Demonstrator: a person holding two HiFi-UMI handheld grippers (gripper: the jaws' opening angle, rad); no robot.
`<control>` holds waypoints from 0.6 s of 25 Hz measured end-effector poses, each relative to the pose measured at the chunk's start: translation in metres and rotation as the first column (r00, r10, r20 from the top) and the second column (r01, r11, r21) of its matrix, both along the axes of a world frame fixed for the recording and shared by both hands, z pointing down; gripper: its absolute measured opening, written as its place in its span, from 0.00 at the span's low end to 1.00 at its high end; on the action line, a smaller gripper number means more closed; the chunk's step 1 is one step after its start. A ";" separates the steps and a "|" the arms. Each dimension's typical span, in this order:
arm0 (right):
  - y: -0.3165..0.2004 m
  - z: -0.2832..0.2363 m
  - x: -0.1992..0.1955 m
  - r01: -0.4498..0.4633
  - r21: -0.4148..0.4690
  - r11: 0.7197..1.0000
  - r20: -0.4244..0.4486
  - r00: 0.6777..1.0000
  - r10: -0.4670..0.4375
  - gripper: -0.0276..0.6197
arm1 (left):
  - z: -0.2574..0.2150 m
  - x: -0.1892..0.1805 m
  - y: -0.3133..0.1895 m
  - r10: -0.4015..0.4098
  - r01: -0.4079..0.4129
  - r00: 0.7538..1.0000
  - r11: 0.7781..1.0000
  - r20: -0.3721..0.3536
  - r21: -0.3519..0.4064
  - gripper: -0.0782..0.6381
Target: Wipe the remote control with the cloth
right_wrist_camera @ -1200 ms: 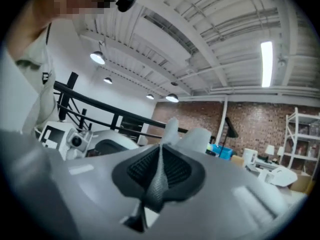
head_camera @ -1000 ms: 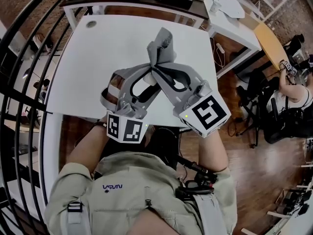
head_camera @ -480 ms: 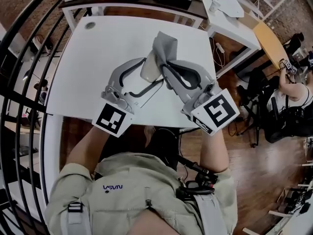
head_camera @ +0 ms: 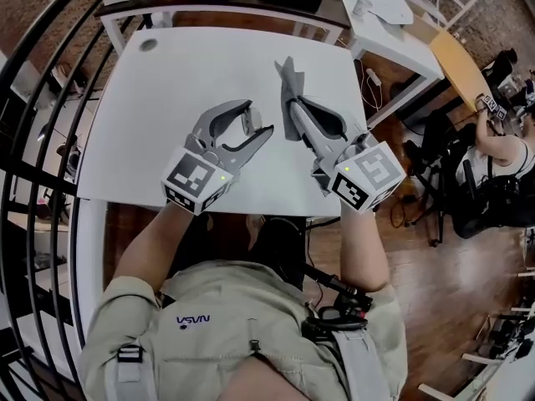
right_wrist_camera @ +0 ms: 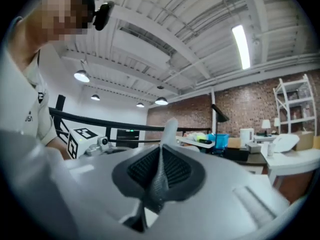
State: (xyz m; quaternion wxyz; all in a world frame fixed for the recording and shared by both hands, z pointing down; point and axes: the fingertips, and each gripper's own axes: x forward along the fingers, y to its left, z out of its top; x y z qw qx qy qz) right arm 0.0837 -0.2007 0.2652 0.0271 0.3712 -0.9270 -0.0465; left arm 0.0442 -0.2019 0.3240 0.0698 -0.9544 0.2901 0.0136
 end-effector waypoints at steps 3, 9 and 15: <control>-0.006 0.003 0.013 -0.048 -0.007 0.999 0.036 0.998 0.049 0.07 | -0.012 -0.016 -0.011 -0.007 -0.056 0.959 0.975 -0.282 -0.214 0.45; 0.016 0.007 -0.008 0.031 0.059 0.998 0.022 0.999 -0.033 0.07 | -0.038 -0.047 -0.032 -0.153 -0.214 0.742 0.868 -0.652 -0.447 0.44; 0.039 0.052 -0.021 0.153 -0.026 0.988 -0.112 0.982 -0.154 0.07 | -0.047 -0.059 -0.038 -0.218 -0.265 0.641 0.837 -0.735 -0.479 0.44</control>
